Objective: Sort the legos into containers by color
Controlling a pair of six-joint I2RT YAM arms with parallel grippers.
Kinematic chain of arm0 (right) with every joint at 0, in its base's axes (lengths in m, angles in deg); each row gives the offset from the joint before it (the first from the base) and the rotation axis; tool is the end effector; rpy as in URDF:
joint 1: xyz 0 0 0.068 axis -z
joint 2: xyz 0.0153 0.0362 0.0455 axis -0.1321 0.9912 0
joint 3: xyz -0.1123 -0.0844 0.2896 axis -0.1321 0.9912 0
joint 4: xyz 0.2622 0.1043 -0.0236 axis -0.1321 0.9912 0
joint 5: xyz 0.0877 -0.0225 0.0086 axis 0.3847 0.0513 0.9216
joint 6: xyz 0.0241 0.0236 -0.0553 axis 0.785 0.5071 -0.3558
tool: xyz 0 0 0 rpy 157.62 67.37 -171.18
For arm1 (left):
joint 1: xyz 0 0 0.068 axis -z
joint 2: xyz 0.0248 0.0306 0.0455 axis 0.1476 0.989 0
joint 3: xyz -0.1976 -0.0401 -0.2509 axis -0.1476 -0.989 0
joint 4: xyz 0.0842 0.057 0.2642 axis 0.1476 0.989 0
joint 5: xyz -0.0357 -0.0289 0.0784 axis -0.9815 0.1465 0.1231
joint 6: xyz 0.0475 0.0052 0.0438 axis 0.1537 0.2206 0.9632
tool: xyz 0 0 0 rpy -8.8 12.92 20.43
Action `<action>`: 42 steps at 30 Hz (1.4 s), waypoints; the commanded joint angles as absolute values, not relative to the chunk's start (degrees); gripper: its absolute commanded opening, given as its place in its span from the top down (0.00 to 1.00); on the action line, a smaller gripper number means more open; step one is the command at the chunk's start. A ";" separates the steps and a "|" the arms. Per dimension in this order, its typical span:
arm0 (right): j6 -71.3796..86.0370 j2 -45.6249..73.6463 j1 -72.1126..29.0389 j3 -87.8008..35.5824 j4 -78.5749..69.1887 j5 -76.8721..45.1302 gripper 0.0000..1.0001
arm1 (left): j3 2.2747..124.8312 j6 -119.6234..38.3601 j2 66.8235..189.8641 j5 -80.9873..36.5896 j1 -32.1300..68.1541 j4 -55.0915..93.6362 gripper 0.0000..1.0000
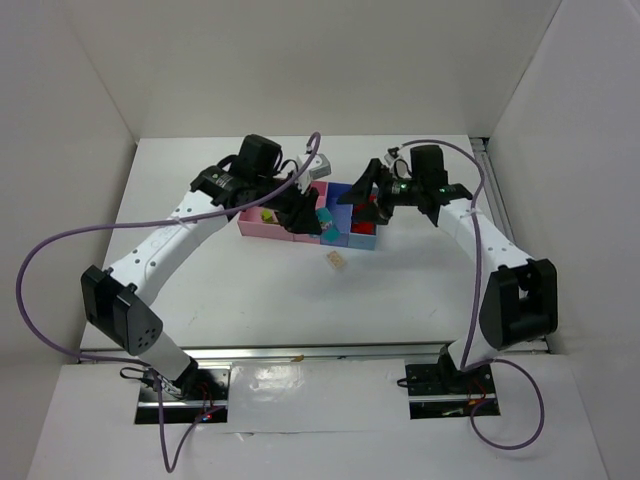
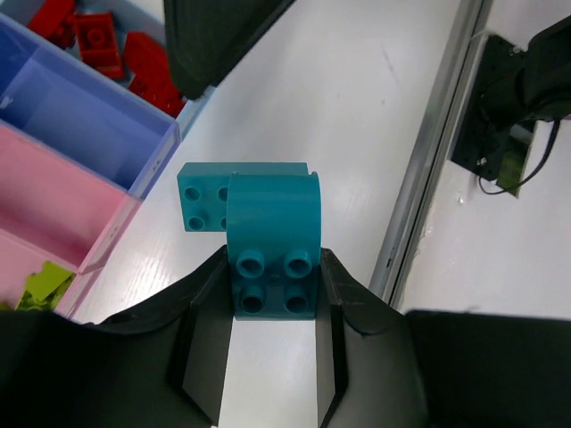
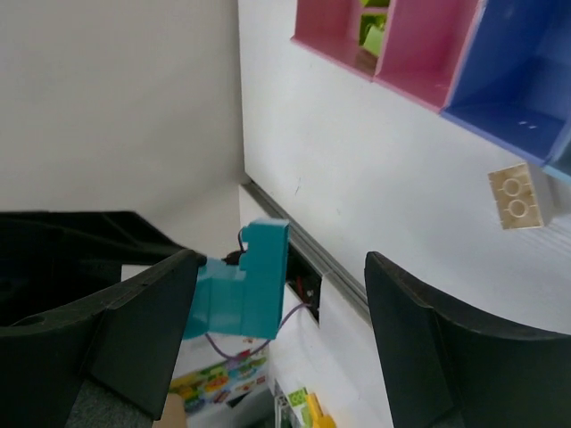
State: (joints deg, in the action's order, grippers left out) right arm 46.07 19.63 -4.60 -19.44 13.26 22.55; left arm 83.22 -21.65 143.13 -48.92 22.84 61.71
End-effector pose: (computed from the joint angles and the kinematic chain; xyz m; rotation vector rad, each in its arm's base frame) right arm 0.3476 0.1123 0.3384 0.1860 2.3458 1.4190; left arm 0.3072 -0.2210 0.4234 1.0575 1.9912 -0.9094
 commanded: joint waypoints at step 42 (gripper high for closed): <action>45.78 27.41 -11.66 -19.65 6.40 23.07 0.69 | 84.99 -21.05 146.10 -43.21 23.33 58.56 1.00</action>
